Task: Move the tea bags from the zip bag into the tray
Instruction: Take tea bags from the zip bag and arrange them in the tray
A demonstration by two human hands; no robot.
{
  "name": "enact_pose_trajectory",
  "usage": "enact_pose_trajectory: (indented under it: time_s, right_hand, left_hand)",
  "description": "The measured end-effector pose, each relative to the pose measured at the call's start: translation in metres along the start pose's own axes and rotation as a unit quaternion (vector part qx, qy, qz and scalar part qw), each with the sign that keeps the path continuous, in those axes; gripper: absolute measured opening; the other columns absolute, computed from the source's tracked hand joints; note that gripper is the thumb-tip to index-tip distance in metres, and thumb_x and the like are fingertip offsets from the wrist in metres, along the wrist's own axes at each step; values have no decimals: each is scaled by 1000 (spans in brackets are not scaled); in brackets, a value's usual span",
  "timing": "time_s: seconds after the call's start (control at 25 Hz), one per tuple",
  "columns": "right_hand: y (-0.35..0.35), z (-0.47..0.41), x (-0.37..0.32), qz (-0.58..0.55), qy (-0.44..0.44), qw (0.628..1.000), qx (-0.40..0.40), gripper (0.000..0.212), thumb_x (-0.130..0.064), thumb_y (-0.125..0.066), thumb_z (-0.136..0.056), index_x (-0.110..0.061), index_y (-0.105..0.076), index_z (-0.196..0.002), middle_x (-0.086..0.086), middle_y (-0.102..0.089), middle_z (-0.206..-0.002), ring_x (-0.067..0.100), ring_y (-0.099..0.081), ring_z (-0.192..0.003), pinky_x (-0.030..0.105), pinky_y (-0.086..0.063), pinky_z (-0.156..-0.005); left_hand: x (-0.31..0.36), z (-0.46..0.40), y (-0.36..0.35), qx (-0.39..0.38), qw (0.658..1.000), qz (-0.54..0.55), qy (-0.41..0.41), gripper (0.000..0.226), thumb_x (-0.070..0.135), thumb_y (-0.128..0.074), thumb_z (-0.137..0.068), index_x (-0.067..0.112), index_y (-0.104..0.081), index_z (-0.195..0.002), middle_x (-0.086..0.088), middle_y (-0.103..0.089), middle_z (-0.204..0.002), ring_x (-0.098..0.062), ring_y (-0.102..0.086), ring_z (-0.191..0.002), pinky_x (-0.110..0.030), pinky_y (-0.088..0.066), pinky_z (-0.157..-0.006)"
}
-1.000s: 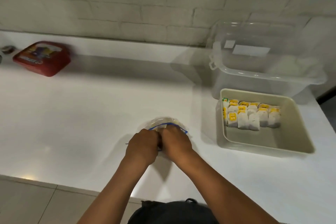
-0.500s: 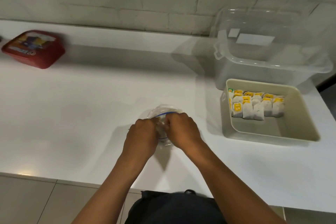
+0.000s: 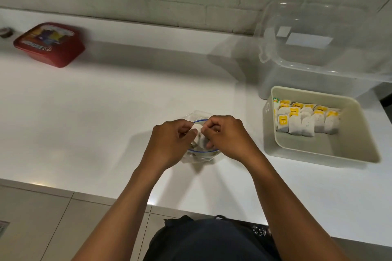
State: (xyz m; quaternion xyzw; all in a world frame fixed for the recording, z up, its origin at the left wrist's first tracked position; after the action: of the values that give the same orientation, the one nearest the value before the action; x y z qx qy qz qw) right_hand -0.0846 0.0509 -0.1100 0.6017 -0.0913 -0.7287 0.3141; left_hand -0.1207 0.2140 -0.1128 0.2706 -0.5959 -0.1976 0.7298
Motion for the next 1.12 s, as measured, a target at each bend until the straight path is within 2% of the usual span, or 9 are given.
enact_pose_trajectory:
  time_s: [0.16, 0.28, 0.4, 0.48, 0.6, 0.68, 0.76, 0.96, 1.12]
  right_hand:
    - [2, -1, 5, -4, -1, 1000, -13, 13, -16, -57, -94, -18, -69, -88, -3, -73, -80, 12, -72, -61, 25, -58, -68]
    - [7, -7, 12, 1, 1, 1000, 25, 27, -6, -47, -96, -18, -71, -101, -3, -71, -93, 9, -72, -61, 30, -61, -74]
    - [3, -7, 14, 27, 5, 1000, 12, 35, -4, -48, -96, -19, -70, -118, -1, -70, -108, 7, -70, -69, 12, -55, -68]
    - [-3, -5, 12, 48, 15, 999, -20, 41, -4, -55, -90, -24, -67, -124, -6, -68, -114, 9, -68, -83, 5, -46, -68]
    - [-2, -2, 5, 55, 44, 998, -5, 33, -10, -59, -87, -29, -69, -111, -14, -70, -103, 6, -67, -87, 14, -47, -76]
    - [1, 4, -3, 44, 82, 994, 53, 20, -12, -57, -89, -25, -64, -102, -13, -68, -91, 5, -64, -77, 16, -49, -70]
    - [1, 13, -10, 34, 124, 985, 113, 18, -13, -58, -88, -26, -56, -100, -12, -62, -88, 8, -60, -73, 19, -49, -66]
    - [-13, 26, -14, 99, 223, 964, 109, 27, -26, -67, -85, -28, -56, -109, -18, -49, -107, -1, -52, -86, 23, -49, -74]
    - [-18, 23, -10, 110, 224, 962, 110, 24, -30, -67, -87, -28, -59, -110, -17, -48, -108, -3, -50, -88, 25, -50, -74]
  left_hand:
    - [0, -1, 9, 5, 999, 33, 4, 6, 29, -69, -88, 31, -72, -82, 14, -70, -75, 0, -63, -68, -18, -49, -64]
    - [-3, -3, 15, 11, 999, 32, 15, 8, 26, -64, -89, 31, -67, -84, 12, -69, -73, -6, -60, -64, -25, -48, -62]
    - [-4, -4, 18, 1, 998, 57, 20, 7, 24, -60, -93, 28, -62, -87, 7, -71, -74, -17, -67, -69, -35, -56, -72]
    - [-2, -3, 18, 10, 995, 90, 33, 10, 20, -60, -94, 27, -62, -88, 5, -71, -74, -17, -70, -66, -28, -55, -71]
    - [1, -4, 19, 43, 987, 147, 57, 12, 17, -60, -94, 28, -64, -94, 2, -72, -75, -16, -71, -61, -33, -57, -73]
    - [4, -4, 19, 60, 981, 176, 63, 18, 16, -58, -94, 33, -63, -100, 2, -71, -74, -17, -72, -60, -40, -58, -77]
    - [7, -4, 19, 70, 978, 187, 64, 24, 15, -56, -94, 36, -63, -102, 2, -69, -74, -18, -72, -60, -38, -56, -76]
    - [17, -3, 14, 57, 983, 166, 59, 26, 16, -53, -93, 38, -67, -92, 4, -69, -75, -19, -73, -66, -40, -56, -77]
    - [18, 0, 6, 27, 974, 215, 71, 25, 16, -54, -92, 31, -74, -87, 1, -73, -73, -17, -72, -70, -43, -59, -82]
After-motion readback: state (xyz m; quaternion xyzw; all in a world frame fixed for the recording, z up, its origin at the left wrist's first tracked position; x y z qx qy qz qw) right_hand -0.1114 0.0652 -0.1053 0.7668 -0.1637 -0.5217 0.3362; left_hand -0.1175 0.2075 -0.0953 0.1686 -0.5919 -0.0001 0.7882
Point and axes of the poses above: each hand's wrist, its own z-axis away from the middle knuckle, its own y-axis out of the back of the hand, x = y × z, the point moved 4 cm from there along -z, towards the middle knuckle
